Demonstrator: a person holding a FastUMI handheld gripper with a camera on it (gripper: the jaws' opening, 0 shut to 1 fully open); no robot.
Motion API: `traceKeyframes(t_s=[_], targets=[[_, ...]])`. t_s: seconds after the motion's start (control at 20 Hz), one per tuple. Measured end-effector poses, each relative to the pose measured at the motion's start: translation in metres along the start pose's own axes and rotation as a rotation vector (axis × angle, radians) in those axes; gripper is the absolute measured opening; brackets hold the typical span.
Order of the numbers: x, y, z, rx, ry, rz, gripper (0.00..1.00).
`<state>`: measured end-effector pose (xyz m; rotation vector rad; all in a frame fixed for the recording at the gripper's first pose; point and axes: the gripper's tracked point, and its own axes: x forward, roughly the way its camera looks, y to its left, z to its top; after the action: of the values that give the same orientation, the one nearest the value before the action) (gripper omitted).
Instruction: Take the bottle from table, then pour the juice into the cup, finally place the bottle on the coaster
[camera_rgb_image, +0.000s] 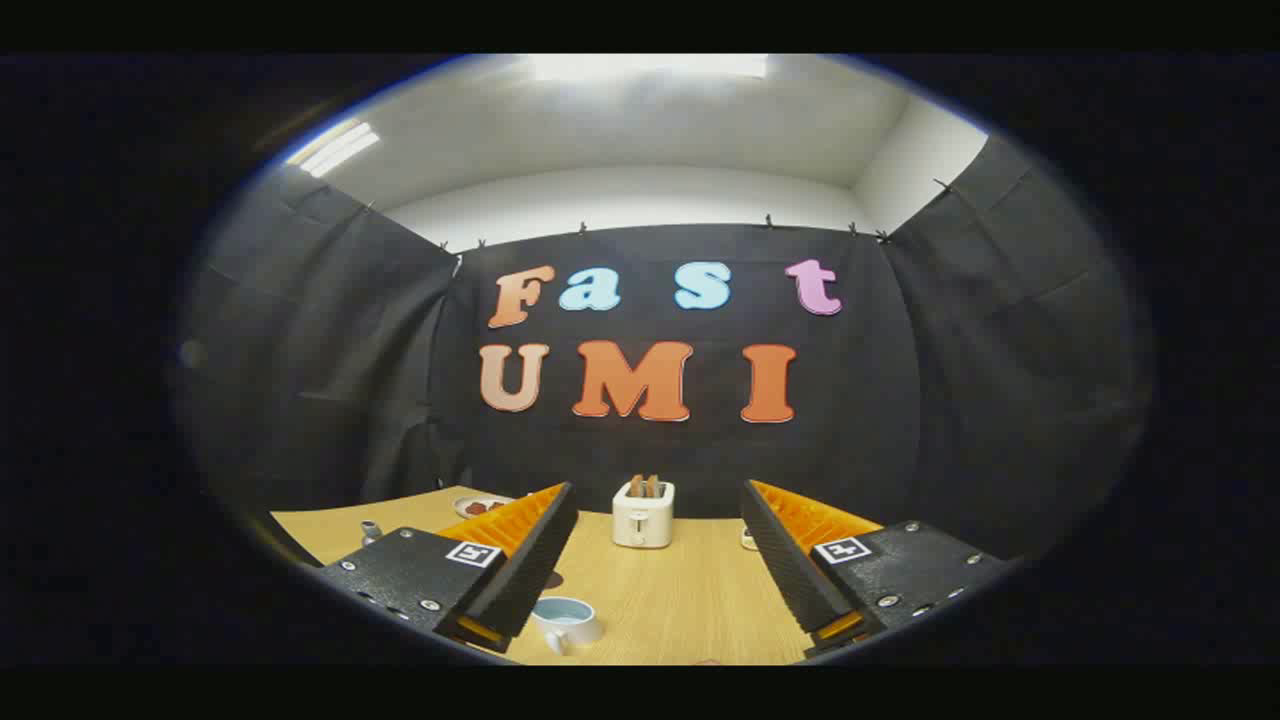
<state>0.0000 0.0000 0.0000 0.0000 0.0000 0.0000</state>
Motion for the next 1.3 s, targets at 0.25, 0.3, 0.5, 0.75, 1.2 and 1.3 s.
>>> traceKeyframes(t_s=[0.25, 0.3, 0.5, 0.75, 1.2, 1.3], targets=[[-0.029, 0.019, 0.018, -0.015, 0.001, 0.009, 0.98], [-0.035, 0.023, 0.023, -0.021, 0.003, 0.012, 0.98], [-0.06, 0.04, 0.036, -0.014, -0.002, 0.015, 0.98], [-0.085, 0.066, 0.054, 0.04, -0.009, 0.046, 0.98], [-0.089, 0.083, 0.068, 0.002, -0.099, 0.097, 0.98], [-0.083, 0.083, 0.062, -0.005, -0.097, 0.101, 0.98]])
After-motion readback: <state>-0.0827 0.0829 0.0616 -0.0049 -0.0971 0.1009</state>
